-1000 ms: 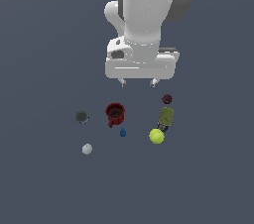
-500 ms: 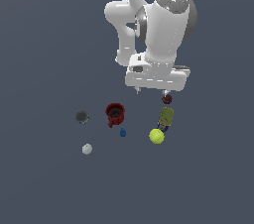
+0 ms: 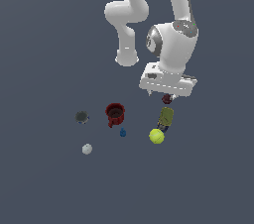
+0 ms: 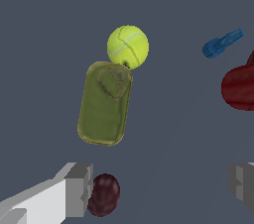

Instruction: Pick up a designated object from a clutter of objects.

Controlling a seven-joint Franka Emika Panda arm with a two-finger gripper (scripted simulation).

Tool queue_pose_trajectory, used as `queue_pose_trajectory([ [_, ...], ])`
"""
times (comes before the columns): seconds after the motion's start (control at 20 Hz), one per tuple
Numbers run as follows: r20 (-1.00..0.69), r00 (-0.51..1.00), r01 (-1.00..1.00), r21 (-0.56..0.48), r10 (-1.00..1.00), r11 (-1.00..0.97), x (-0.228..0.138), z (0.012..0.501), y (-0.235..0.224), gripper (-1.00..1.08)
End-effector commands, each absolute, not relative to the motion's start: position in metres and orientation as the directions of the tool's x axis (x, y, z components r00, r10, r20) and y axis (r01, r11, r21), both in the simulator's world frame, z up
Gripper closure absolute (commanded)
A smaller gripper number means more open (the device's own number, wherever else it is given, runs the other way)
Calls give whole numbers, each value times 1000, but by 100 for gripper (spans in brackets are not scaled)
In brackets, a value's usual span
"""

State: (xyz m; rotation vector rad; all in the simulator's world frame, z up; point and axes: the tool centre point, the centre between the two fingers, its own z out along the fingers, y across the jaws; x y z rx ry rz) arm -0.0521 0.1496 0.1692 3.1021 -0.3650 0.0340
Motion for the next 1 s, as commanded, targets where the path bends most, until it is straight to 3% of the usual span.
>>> queue_pose_trajectory([
  [0.0,23,966,-258,15,-257,-966,-64,154,163,-92],
  [0.95,2,923,-384,1,-384,-923,-142,82,227,-92],
])
